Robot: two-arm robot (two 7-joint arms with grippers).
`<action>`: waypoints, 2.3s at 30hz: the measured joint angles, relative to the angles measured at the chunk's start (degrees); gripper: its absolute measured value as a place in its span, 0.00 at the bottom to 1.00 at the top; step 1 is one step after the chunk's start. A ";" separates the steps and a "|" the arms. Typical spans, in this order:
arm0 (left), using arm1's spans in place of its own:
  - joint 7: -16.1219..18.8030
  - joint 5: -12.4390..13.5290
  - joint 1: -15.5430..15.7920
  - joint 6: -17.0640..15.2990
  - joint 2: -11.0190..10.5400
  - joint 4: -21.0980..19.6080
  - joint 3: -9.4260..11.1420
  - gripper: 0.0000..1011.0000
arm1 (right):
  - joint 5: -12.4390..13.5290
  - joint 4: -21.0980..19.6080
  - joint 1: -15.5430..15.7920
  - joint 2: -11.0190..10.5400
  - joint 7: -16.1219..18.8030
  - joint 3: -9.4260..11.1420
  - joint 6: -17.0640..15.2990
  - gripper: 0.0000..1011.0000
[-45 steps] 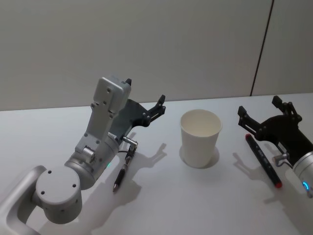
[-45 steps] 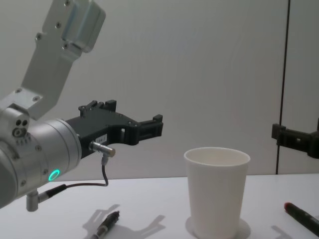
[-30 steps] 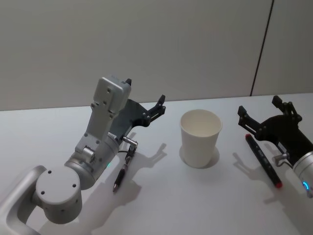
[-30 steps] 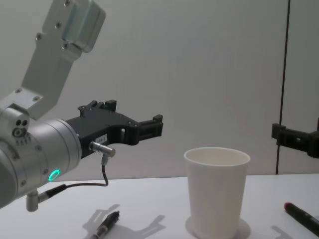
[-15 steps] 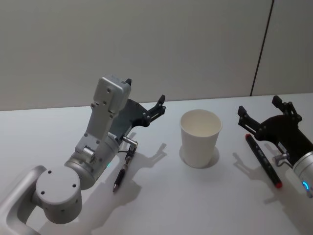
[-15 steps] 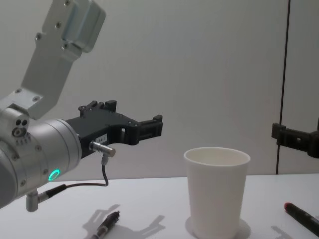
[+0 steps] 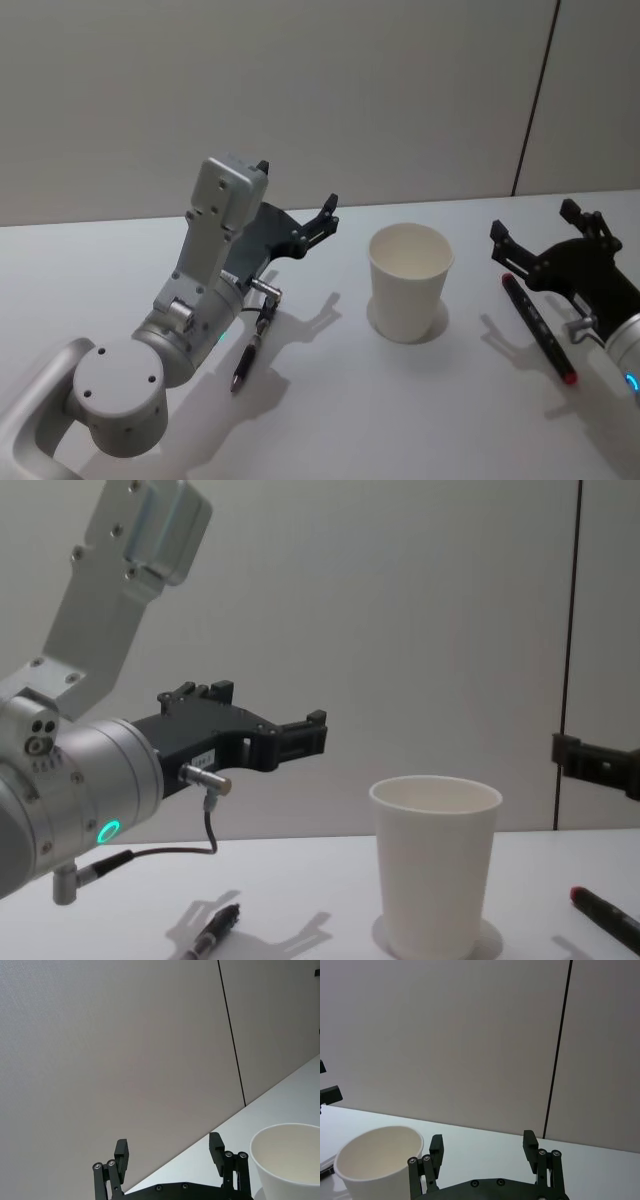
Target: Place the pen into the pen holder.
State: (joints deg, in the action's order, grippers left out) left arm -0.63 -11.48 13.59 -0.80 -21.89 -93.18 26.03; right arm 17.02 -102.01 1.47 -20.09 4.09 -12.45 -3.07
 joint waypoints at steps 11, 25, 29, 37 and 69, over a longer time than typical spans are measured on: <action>0.00 0.00 0.00 0.00 0.00 0.00 0.00 0.99 | 1.53 -4.00 4.45 -2.34 -2.22 0.90 -2.06 0.99; 0.00 0.00 0.00 0.00 0.00 0.00 0.00 0.99 | 3.56 -8.65 9.10 -3.94 -6.50 1.90 -6.73 0.99; 0.00 0.00 0.00 0.00 0.00 0.00 0.00 0.99 | 3.72 -8.66 8.57 -3.61 -7.30 2.13 -8.99 0.99; 0.01 0.00 0.00 0.00 0.00 0.00 0.00 0.99 | 3.66 -6.46 5.27 -2.35 -7.90 2.47 -14.45 0.99; 0.01 0.00 0.00 0.00 0.00 0.00 0.00 0.99 | -0.86 4.20 -4.64 3.81 -5.73 0.14 -27.35 0.99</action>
State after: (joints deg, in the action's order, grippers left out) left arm -0.62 -11.48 13.59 -0.79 -21.89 -93.18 26.03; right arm 16.17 -97.81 -3.18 -16.27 -1.64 -12.31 -30.42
